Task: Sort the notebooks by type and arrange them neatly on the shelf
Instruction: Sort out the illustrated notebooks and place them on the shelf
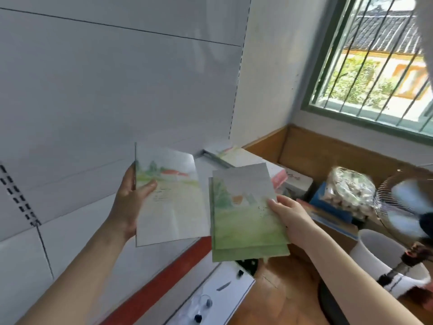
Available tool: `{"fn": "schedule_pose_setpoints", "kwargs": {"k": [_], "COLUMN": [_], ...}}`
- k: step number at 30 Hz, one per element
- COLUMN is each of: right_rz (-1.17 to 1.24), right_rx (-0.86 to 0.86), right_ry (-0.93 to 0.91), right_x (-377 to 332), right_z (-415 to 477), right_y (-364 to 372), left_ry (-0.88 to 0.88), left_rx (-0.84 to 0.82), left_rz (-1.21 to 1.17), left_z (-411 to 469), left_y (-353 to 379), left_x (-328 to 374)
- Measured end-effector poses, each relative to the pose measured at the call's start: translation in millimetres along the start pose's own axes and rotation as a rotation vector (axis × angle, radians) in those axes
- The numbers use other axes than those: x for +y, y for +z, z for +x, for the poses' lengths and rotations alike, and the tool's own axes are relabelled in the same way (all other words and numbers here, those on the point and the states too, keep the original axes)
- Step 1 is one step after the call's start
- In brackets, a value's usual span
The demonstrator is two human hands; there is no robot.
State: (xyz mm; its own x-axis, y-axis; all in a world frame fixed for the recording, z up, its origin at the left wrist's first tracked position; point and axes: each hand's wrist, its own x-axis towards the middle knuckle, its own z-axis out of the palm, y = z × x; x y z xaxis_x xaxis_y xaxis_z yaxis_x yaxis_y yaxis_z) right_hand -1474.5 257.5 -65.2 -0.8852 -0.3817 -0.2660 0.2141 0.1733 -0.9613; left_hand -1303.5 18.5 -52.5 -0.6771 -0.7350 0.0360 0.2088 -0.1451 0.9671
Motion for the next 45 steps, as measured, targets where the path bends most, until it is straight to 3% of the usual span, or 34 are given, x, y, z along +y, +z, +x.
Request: {"fn": "schedule_pose_setpoints", "kwargs": {"k": [7, 16, 21, 24, 26, 29, 33, 35, 39, 42, 45], "right_rz": [-0.259, -0.439, -0.705, -0.814, -0.632, -0.240, -0.171, -0.154, -0.196, -0.300, -0.478], "right_rx": [-0.243, -0.431, -0.526, -0.564, -0.535, -0.627, -0.832, -0.809, -0.575, -0.488, -0.451], "right_ry": [0.054, 0.024, -0.082, -0.235, -0.314, -0.226, -0.125, -0.135, -0.213, -0.274, -0.360], "right_x": [-9.0, -23.3, -26.9, -38.0, -54.5, -84.2, -99.8, -101.2, -97.9, -86.4, -68.6], "right_z": [126.3, 228.5, 258.1, 274.9, 284.8, 295.2, 314.7, 327.4, 364.7, 388.2, 405.1], "right_y": [65.4, 120.3, 121.7, 115.6, 105.5, 81.9, 56.7, 48.3, 28.3, 17.9, 11.4], "left_ry": [0.094, 0.121, 0.120, 0.132, 0.137, 0.138, 0.132, 0.120, 0.072, 0.012, -0.051], "left_rx": [0.254, 0.327, 0.346, 0.375, 0.397, 0.413, 0.408, 0.410, 0.494, 0.562, 0.513], "left_rz": [0.001, 0.012, -0.003, -0.003, -0.014, -0.055, -0.110, -0.138, -0.004, 0.337, 0.694], "left_z": [69.0, 118.5, 134.4, 140.7, 144.2, 153.8, 184.4, 203.1, 236.0, 251.9, 254.1], "left_y": [-13.4, 4.9, 27.9, 43.5, 55.5, 85.9, 149.3, 182.9, 232.0, 247.5, 256.8], "left_x": [-3.9, -13.2, -23.0, -26.4, -29.4, -37.0, -59.5, -75.8, -116.6, -142.4, -156.0]}}
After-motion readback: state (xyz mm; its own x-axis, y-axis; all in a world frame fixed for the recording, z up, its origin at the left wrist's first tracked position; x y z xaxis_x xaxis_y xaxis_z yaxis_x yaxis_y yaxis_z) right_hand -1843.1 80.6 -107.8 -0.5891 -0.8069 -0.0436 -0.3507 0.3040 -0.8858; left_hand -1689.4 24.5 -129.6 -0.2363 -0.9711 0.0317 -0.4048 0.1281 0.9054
